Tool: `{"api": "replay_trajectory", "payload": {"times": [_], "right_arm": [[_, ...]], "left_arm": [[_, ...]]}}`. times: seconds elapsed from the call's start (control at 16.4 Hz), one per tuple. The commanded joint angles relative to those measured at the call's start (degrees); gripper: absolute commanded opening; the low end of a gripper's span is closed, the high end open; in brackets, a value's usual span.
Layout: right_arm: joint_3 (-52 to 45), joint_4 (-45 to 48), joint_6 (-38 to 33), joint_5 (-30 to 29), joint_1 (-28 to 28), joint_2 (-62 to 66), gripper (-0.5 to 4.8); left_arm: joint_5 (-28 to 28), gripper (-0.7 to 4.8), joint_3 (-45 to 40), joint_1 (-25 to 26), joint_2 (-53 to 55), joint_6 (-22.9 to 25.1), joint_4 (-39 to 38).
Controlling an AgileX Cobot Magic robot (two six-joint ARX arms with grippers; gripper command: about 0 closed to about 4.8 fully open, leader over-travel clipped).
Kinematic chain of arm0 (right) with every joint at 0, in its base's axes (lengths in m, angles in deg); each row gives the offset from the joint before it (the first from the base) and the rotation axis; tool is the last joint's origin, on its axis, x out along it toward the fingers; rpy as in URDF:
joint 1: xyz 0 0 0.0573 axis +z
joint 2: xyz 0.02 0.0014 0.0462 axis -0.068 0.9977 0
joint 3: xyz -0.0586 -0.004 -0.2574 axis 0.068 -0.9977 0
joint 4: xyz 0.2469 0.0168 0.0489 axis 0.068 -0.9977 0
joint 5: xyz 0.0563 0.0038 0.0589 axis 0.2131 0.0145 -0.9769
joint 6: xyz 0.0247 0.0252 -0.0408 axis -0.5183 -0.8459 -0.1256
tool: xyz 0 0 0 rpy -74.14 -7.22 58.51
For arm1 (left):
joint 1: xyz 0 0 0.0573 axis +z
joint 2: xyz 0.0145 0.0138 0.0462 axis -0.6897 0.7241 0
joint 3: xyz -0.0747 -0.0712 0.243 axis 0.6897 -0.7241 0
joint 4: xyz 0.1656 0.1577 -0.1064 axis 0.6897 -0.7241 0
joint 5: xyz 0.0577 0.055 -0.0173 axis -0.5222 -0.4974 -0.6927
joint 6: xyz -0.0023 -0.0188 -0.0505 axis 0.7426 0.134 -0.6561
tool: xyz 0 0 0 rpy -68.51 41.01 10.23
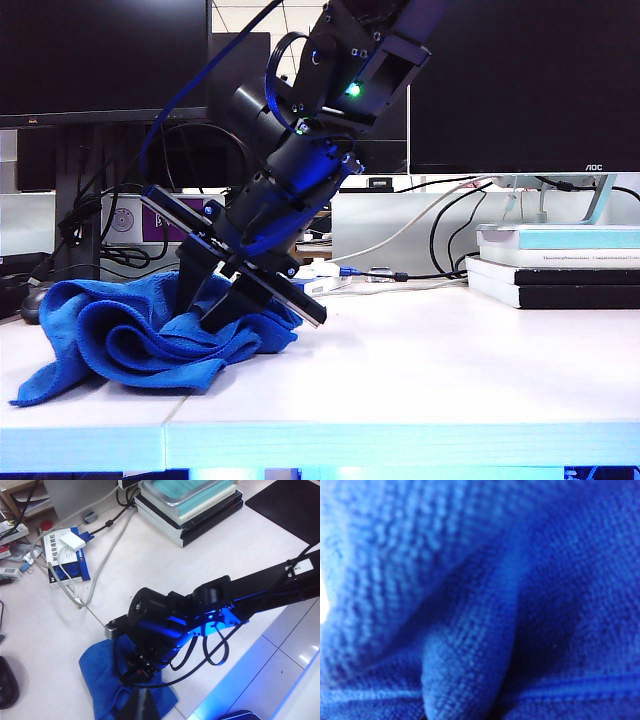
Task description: Wipe the table from right to left using the rag.
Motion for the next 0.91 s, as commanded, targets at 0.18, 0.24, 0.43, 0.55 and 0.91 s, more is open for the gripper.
{"api": "replay_trajectory", "payload": {"times": [0.18,0.24,0.43,0.55,0.91], "right_arm": [[13.5,-5.6,0.1,-1.1,1.7,6.3,-0.06],[15.8,-5.7,0.0,-1.1,2.4,7.7,-0.06],[20.4,-6.2,-1.3,-1.3,4.8,11.2,-0.06],[25.3,-7.1,-2.2,-2.3,6.8,15.1,-0.06],[35.9,-6.6,-5.8,-3.9,9.5,22.3,-0.06]], "left_arm": [[0.0,-0.05,0.2,-0.1,-0.2,0.0,0.2],[0.0,-0.05,0.2,-0.1,-0.2,0.0,-0.1],[0.0,-0.05,0.2,-0.1,-0.3,-0.4,-0.1],[0.0,-0.05,0.2,-0.1,-0.7,-0.4,-0.4],[-8.8,-0.05,0.2,-0.1,-1.6,-1.0,-3.9]]}}
